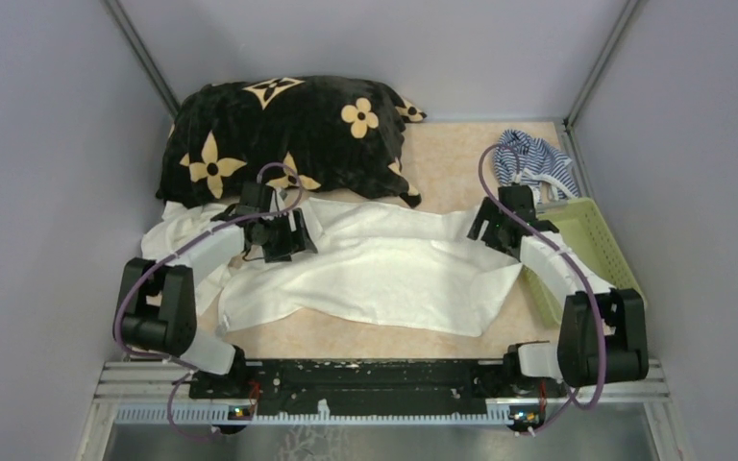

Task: Roll the towels
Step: Flatten out the towel at the center of the board.

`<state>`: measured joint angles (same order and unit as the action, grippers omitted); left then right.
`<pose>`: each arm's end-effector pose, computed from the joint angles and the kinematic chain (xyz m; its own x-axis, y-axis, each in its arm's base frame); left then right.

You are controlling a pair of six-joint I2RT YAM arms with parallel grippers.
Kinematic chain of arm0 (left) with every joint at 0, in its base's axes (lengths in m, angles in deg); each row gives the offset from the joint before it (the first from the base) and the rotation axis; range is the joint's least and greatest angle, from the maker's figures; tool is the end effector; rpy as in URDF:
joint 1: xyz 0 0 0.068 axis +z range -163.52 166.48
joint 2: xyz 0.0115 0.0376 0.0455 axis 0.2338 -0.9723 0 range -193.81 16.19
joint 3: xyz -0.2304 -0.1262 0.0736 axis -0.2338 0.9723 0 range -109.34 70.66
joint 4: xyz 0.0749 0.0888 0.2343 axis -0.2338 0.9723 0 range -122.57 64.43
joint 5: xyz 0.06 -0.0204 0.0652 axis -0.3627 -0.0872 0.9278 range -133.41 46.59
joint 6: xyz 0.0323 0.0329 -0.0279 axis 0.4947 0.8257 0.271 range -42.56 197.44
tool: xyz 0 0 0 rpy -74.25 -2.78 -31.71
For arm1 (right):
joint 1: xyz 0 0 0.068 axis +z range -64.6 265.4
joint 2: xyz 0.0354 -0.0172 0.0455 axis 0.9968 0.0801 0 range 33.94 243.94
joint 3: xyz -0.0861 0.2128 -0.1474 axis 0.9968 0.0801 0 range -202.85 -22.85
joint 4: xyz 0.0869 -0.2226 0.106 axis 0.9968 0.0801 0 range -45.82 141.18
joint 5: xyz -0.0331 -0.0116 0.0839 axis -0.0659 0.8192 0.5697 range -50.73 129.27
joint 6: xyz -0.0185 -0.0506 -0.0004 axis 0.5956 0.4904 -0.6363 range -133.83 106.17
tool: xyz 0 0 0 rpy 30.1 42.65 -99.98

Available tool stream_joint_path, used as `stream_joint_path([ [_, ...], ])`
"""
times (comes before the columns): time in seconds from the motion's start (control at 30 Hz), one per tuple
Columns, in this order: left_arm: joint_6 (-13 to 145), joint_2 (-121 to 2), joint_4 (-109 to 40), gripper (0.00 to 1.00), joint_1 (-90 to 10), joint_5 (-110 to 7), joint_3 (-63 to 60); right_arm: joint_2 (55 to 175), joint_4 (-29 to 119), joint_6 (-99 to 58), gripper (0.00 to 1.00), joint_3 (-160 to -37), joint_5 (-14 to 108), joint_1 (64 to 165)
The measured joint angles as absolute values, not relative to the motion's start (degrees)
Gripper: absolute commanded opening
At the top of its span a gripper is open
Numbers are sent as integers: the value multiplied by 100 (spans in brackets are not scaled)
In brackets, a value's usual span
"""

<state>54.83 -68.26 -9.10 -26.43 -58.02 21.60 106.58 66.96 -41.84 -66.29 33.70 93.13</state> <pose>0.2759 -0.0725 0.1904 -0.9021 -0.1750 -0.3944 -0.0038 0.9173 -0.3983 0.2499 0.0304 0.2121 -0.7242 0.3735 -0.5797 0.3007 0.9275 0.2219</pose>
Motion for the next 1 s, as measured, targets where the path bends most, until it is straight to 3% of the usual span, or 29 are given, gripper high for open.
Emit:
stream_joint_path([
  [0.47,5070,-7512,-1435,82,-2634,-6090,2092,12018,6329,-3885,86,-7743,2811,8321],
  [0.7,5048,-7764,-1415,84,-2536,-5638,1786,11891,6432,-3594,86,-8082,3819,9081],
  [1.0,5149,-8360,-1218,84,-1751,-5201,967,11766,6703,-3583,86,-7536,4822,9715],
])
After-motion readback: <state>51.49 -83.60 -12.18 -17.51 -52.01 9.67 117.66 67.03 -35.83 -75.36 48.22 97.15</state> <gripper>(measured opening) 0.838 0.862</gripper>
